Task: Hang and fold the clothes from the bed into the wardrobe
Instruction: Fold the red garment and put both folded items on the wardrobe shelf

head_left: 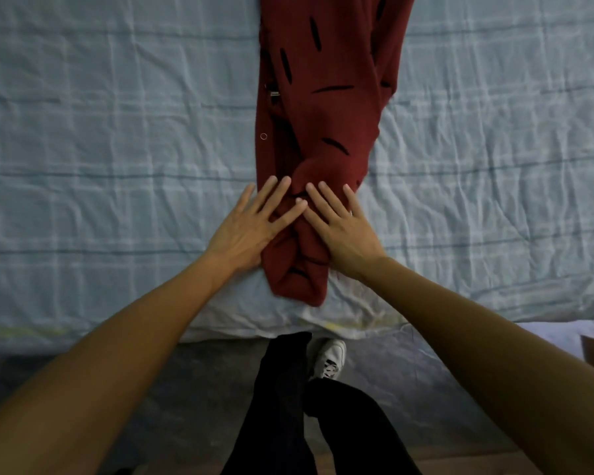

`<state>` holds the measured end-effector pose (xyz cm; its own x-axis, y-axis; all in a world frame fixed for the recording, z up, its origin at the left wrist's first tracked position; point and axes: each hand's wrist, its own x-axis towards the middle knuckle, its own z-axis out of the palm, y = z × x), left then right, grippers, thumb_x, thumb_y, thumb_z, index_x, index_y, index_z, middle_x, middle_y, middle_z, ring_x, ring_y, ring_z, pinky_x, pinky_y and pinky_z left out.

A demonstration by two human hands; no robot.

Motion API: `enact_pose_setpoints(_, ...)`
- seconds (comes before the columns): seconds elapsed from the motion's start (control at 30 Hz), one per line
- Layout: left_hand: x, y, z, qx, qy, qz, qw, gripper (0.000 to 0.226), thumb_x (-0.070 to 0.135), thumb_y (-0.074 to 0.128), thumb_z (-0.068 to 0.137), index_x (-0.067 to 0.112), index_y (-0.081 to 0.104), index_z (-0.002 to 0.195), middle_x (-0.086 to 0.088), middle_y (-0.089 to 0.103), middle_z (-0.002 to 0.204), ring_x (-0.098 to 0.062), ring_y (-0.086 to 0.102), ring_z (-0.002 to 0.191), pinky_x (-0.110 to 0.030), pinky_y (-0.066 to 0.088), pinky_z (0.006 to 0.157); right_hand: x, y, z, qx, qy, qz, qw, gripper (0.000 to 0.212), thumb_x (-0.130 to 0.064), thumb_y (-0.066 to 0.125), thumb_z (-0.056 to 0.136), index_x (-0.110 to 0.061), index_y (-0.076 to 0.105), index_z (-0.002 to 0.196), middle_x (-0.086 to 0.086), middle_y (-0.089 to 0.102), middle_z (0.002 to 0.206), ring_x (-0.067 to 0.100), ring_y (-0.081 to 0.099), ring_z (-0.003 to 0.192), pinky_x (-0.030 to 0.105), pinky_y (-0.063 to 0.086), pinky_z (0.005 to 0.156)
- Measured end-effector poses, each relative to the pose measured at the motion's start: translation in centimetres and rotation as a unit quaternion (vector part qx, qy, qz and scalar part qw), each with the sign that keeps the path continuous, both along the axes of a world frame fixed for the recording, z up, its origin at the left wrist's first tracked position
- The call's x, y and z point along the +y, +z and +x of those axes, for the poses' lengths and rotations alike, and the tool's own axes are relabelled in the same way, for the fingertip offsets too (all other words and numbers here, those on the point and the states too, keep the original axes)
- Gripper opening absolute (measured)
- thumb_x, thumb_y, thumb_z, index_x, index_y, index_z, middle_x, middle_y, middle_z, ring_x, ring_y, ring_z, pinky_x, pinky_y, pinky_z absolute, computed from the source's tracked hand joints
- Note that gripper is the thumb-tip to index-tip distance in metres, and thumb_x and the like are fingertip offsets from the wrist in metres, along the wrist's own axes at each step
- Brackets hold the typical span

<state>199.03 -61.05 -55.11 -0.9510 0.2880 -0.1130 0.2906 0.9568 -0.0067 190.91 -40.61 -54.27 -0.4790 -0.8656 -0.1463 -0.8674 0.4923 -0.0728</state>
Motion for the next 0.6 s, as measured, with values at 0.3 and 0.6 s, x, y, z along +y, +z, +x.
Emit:
enact_pose_setpoints(0.3, 1.5, 0.4, -1.5, -0.024, 0.032, 0.120, 0.992, 0.078, 0.020, 0.069, 0.076, 0.004, 0.034, 0.143, -0.013, 0.040, 0.147, -0.030, 0.031, 0.139, -0.045, 0.016, 0.116, -0.1, 0.9, -0.5, -0.101, -0.088, -0.151, 0.979, 0.053, -0.007, 0.066, 0.078, -0.003, 0.052, 0.129, 0.017, 0.060, 0.126, 0.031, 0.054, 0.121, 0.043, 0.026, 0.111)
enact_pose_setpoints(0.6, 7.4, 5.0, 4.7, -0.073, 0.088, 0.285, 0.952, 0.062, 0.041, 0.048, 0.070, 0.003, 0.062, 0.117, -0.014, 0.068, 0.105, -0.029, 0.064, 0.098, -0.036, 0.036, 0.102, 5.6, 6.1, 5.3, -0.256, -0.197, -0.099, 0.941, 0.043, -0.035, 0.058, 0.084, -0.028, 0.053, 0.126, 0.006, 0.066, 0.114, 0.028, 0.058, 0.113, 0.033, 0.042, 0.092)
